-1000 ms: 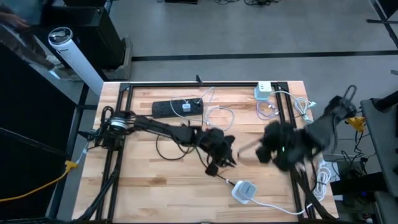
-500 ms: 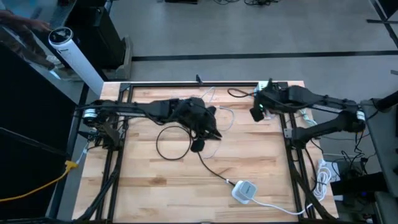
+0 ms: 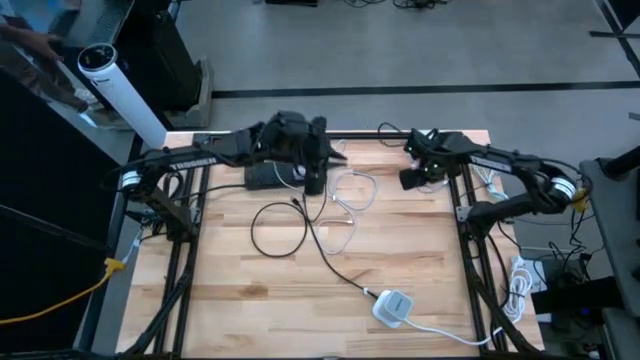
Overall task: Insert USB
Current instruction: Insert the purple charger cable into the top white outlet extension
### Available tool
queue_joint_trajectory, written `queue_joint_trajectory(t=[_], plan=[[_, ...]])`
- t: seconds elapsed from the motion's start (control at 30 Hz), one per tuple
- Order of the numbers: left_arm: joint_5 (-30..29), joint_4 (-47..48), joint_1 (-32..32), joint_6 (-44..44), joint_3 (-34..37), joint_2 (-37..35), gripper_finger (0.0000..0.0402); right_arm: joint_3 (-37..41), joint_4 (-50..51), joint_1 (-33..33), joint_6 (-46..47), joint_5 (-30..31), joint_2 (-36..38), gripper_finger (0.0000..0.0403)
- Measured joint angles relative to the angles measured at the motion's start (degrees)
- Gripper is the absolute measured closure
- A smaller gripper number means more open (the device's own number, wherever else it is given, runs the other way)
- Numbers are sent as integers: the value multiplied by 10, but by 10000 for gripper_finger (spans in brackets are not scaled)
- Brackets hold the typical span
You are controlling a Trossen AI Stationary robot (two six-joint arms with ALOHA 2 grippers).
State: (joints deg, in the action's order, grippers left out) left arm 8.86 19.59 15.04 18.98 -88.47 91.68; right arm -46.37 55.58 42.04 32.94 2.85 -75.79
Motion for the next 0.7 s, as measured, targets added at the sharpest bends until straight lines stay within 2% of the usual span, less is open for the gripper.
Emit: queue_joint_trajectory(t=[0.17,0.3,0.47,0.7], plan=[[0,-1,45,0,0,0,359,4,-55,-7,4,31,-27,224],[0,-6,72,-4,0,1,359,3,-113,-2,0,15,-45,189],[0,-6,85,-24,0,1,359,3,-129,33,-22,12,-109,166],[-22,-45,85,-79,1,1,359,-1,-138,39,-55,-4,-176,158]])
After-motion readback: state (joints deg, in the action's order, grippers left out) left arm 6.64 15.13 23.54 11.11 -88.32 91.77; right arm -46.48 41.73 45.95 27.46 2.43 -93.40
